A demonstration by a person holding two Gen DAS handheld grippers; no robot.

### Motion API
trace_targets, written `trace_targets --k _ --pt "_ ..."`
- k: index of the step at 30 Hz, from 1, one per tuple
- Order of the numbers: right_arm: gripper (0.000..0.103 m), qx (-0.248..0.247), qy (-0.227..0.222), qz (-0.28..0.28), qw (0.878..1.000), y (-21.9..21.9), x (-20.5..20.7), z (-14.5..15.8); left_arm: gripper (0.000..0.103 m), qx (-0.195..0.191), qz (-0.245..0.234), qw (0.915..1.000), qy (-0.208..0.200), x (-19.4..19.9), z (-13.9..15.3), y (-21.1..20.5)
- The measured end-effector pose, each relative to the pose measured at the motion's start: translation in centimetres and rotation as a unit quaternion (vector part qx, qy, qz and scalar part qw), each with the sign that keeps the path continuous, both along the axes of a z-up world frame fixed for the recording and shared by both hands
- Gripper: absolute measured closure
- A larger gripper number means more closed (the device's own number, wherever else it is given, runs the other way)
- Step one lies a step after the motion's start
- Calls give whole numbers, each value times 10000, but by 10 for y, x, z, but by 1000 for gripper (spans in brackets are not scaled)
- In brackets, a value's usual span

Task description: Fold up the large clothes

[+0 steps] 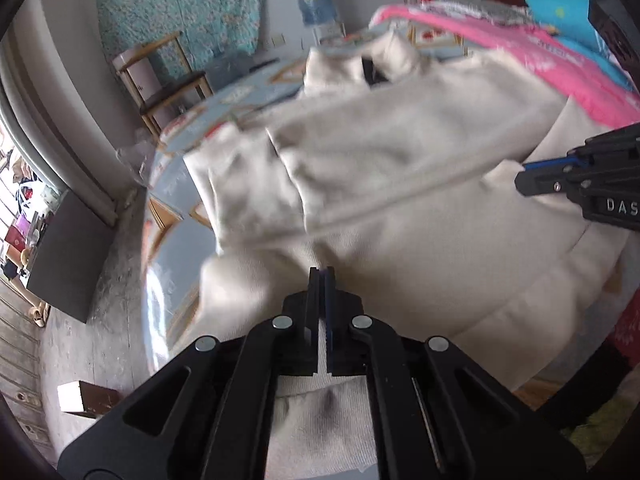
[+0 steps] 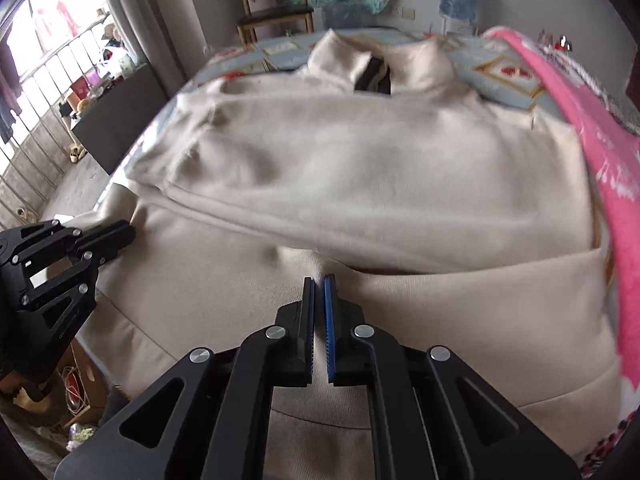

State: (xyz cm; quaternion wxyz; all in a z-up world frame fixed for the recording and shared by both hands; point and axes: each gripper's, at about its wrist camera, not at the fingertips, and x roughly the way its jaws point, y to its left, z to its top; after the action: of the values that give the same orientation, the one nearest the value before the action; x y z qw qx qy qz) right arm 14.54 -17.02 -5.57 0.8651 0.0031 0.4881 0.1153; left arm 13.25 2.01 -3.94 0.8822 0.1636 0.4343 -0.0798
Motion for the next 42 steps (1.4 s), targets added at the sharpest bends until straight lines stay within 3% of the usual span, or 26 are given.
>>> trace_targets --k 2,5,7,9,11,12,14,17,18,19,20,25,30,34,36,38,39,42 --pt "98 145 -88 -52 9998 -3 0 -1 100 54 -15 10000 -70 -2 -5 0" --pt "94 479 125 -125 9987 -16 -1 3 100 127 3 9999 -71 -2 -5 -3" --pt "90 624 -17 -382 9973 -40 -11 19 99 74 24 10000 -53 -2 -5 -1" --pt "78 362 -319 -781 9958 -67 -24 36 98 54 11 10000 -65 -3 -5 0" --pt "58 69 -597 -1262 9902 -99 -36 49 98 56 -23 9999 -87 -4 -5 0" --pt "58 -83 -637 -1471 9870 -114 -38 51 98 59 -33 9999 -95 -4 -5 0" --pt "58 -407 -540 -1849 9804 -141 -36 46 98 45 -45 9999 -114 -4 -5 1" --pt "58 -374 -209 -1853 9817 -166 -24 22 98 21 -68 9999 -139 -5 -6 1" --pt "63 -330 -176 -1792 9831 -167 -21 15 98 16 -83 9999 -143 -5 -5 1" --pt "87 -367 -227 -1787 9830 -167 -21 14 98 11 -96 9998 -145 -5 -5 2" --pt "93 -337 -314 -1797 9827 -165 -24 18 98 2 -122 9998 -152 -5 -5 2" --pt "95 -290 -888 -2286 9690 -167 -50 43 98 15 -209 9996 -194 -5 -1 1" --pt "94 -311 -452 -2525 9660 -182 -34 -5 97 -151 -176 9997 -120 1 -5 1" --pt "92 -267 -549 -2383 9693 -178 -39 16 96 -469 -116 9988 47 0 3 12" --pt "87 -236 -640 -2378 9689 -178 -51 32 94 -755 -21 9971 111 -5 12 21" --pt "63 -370 -912 -2272 9689 -169 -66 52 92 -1083 -78 9939 187 -15 22 27" --pt "56 -367 -1021 -2142 9707 -162 -71 58 90 -1255 -140 9916 268 -18 25 28" --pt "52 -88 -947 -1468 9846 -129 -75 61 75 -1602 -268 9854 515 -27 22 26"
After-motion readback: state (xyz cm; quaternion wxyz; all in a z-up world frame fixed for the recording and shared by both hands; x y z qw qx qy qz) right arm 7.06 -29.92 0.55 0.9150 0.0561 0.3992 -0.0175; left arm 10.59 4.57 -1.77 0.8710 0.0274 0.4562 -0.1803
